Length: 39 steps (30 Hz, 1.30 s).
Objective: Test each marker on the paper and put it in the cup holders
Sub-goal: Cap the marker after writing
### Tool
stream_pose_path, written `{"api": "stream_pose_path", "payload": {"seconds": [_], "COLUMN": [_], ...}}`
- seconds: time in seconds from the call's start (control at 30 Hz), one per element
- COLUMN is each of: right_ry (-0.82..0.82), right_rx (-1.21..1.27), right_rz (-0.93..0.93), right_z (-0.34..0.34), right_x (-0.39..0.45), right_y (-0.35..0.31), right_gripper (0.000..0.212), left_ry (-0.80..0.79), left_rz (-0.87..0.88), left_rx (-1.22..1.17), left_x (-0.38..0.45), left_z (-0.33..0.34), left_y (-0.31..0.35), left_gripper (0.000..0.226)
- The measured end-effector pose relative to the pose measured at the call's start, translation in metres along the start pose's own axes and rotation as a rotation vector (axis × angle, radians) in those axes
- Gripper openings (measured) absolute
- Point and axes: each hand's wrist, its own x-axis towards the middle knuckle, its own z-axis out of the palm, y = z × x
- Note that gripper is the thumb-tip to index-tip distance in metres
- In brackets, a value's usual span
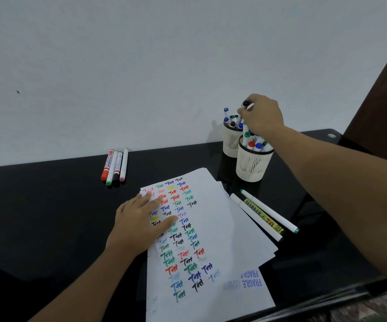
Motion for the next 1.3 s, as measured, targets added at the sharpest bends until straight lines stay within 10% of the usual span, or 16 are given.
{"api": "stream_pose_path", "payload": {"seconds": [0.4, 0.9, 1.3], "right_ry": [-0.260, 0.068, -0.693], "right_rx": [-0.172, -0.137, -0.187], "right_rz": [0.128, -0.326, -0.273], "right_z": [0.012, 0.013, 0.113], "right_x": [0.023, -0.067, -0.200], "right_y": [0.000, -0.061, -0.043], "right_gripper": [0.031, 0.027, 0.058], "left_ry": [0.015, 0.047, 0.108], "left_rz": [0.008, 0.008, -0.050], "left_rx": [-0.018, -0.100, -0.241], "left_x": [0.001, -0.002, -0.007], "left_z": [0.002, -0.002, -0.004], "left_y": [-0.004, 0.002, 0.003], "left_gripper": [0.093, 0.092, 0.081]}}
